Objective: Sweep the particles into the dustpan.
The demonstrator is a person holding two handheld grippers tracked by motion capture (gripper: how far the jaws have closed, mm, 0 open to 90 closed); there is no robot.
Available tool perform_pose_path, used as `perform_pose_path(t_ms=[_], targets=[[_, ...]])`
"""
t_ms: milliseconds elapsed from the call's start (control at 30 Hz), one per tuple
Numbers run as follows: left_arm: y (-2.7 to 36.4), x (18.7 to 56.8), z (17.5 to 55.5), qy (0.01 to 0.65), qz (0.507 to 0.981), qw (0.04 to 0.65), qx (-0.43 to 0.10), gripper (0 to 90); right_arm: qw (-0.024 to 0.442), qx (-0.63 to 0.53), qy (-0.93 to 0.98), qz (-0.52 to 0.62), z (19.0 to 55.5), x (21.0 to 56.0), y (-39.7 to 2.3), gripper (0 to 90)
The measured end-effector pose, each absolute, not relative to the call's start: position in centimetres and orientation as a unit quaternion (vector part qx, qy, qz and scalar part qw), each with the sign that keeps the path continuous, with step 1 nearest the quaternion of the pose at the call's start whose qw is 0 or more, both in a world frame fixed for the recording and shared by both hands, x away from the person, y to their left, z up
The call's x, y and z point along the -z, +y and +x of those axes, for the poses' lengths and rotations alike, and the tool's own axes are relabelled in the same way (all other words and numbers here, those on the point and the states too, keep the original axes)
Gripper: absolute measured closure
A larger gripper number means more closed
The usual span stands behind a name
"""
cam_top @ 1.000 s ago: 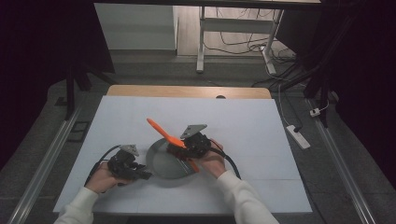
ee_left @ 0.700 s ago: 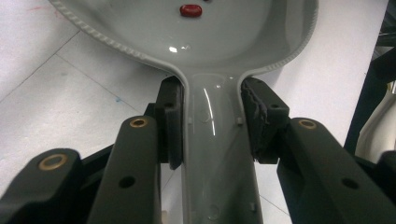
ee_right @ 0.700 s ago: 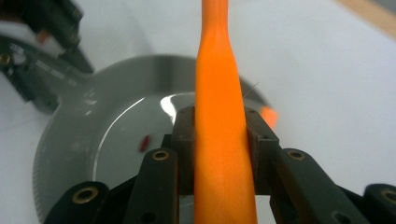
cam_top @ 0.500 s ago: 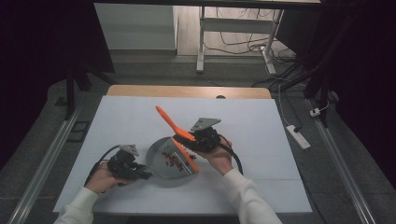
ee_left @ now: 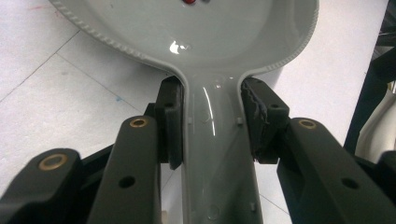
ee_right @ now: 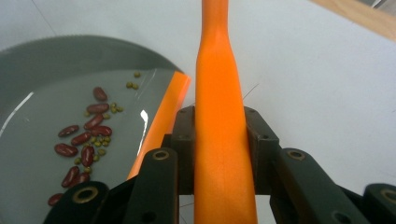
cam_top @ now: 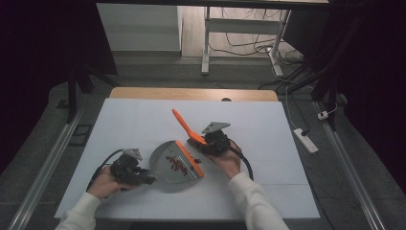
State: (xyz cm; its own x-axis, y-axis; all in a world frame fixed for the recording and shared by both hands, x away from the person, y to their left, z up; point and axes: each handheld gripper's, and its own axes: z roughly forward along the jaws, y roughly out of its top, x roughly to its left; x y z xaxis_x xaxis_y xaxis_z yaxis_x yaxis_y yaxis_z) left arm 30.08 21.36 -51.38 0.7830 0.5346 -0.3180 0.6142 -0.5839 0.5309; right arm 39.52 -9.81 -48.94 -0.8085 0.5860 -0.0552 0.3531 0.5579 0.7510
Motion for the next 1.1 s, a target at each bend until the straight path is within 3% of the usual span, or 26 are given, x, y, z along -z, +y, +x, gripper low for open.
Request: perform_pose_path(t_ms=[267, 700, 733, 933, 1100], targets=[[21.4, 51.4, 30.0, 0.325, 0.887, 0.321, 0.063, 61.9, 0.132, -0.389, 0.87, 0.271, 39.1, 49.5, -9.3, 70.1], [21.4, 51.4, 30.0, 0.324, 0.889, 0.318, 0.063, 61.9, 0.148, -0.401, 0.866, 0.258, 36.4, 49.7, -7.0, 70.1], [21.4, 51.5, 30.0, 0.324, 0.889, 0.317, 0.063, 61.9, 0.124, -0.42, 0.862, 0.255, 36.1, 49.5, -6.6, 70.2], [21.5, 51.4, 30.0, 0.324, 0.888, 0.32, 0.062, 61.9, 0.092, -0.43, 0.872, 0.216, 35.0, 49.3, -5.2, 70.2], [21.5, 51.4, 30.0, 0.325, 0.887, 0.321, 0.063, 61.9, 0.119, -0.442, 0.862, 0.219, 35.2, 48.0, -6.0, 70.2]])
